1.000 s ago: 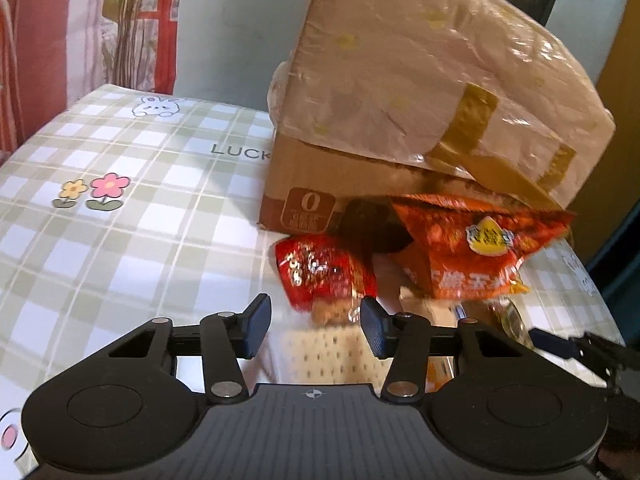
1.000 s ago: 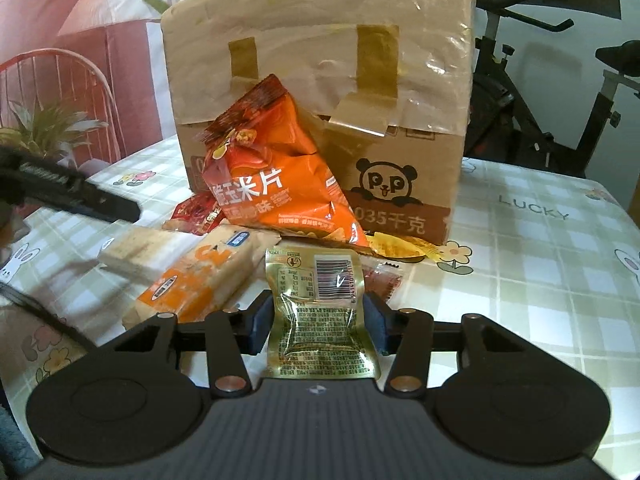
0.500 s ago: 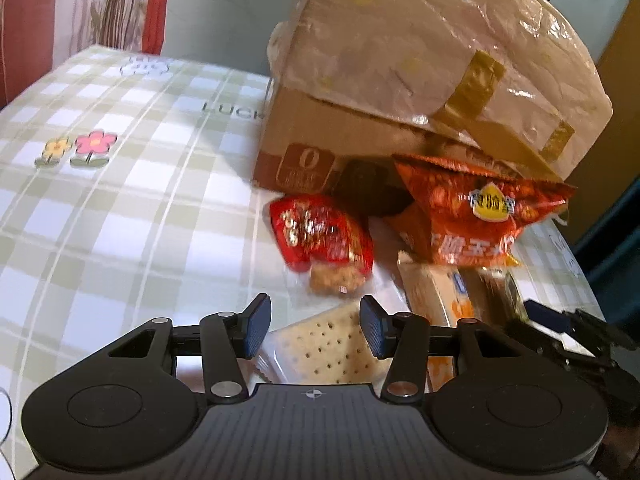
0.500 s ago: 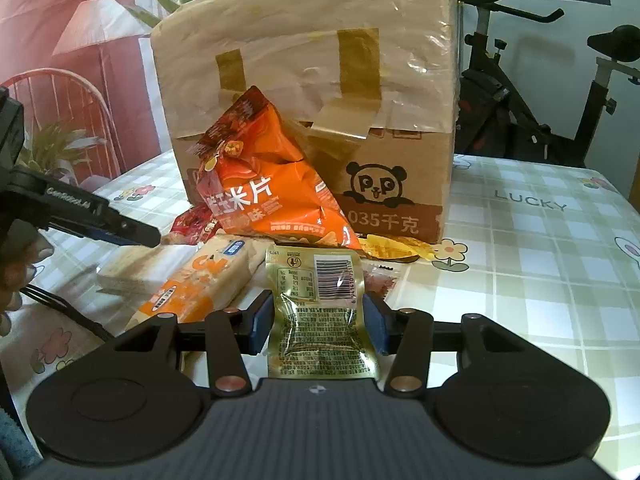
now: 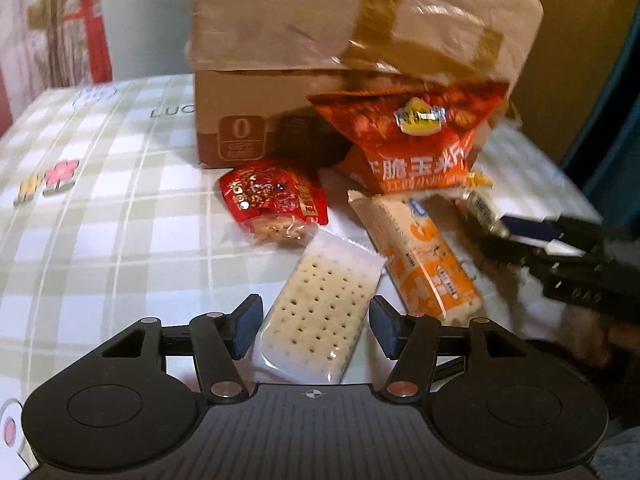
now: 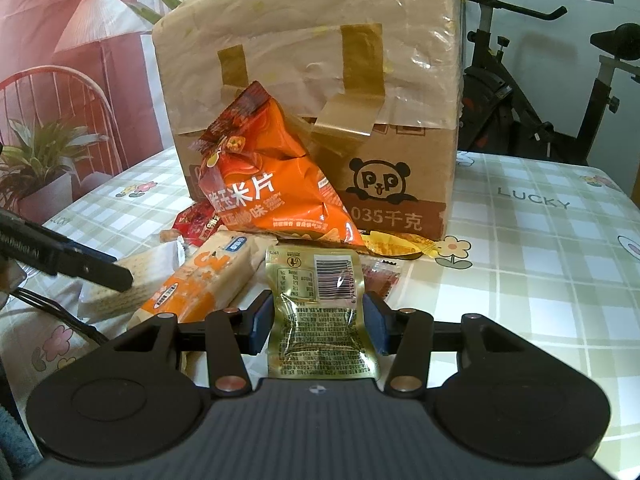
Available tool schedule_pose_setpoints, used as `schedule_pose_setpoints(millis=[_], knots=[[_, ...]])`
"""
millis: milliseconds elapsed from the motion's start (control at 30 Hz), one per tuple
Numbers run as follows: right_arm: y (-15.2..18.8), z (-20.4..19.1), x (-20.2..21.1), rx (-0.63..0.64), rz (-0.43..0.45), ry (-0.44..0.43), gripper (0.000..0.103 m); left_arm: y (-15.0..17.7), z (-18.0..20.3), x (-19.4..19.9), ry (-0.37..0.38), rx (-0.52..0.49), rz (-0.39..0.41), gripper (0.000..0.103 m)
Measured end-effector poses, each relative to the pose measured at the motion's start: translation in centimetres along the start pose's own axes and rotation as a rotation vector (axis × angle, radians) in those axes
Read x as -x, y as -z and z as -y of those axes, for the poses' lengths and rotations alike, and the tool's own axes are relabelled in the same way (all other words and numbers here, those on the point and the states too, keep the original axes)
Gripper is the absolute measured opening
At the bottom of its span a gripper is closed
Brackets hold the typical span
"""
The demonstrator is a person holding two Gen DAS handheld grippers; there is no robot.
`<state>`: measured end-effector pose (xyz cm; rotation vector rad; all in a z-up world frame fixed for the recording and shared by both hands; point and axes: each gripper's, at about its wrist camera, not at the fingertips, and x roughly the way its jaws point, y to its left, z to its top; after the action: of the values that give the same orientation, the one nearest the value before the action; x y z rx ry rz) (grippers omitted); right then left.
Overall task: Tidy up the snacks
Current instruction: 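Grasp the white cracker biscuit packet with the left tool while the right tool holds the gold packet, then carry both packets over the lined box and open both tools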
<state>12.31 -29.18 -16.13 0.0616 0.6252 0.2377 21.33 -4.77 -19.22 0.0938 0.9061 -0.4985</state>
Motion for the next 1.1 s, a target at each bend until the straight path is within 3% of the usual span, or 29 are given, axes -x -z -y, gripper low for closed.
schedule_pose_setpoints(millis=[267, 533, 1100], knots=[[0.0, 0.1, -0.2, -0.003, -0.009, -0.002, 0.050, 0.3, 1.1, -0.2, -0.071, -0.059, 0.022, 0.058], [0.0, 0.1, -0.3, -0.003, -0.011, -0.003, 0.050, 0.9, -0.5, 2.0, -0.043, 0.096, 0.098, 0.053], [-0.6, 0.0, 1.1, 0.000, 0.017, 0.024, 0.050, 0.2, -0.5, 4.6, -0.040, 0.112, 0.210, 0.053]])
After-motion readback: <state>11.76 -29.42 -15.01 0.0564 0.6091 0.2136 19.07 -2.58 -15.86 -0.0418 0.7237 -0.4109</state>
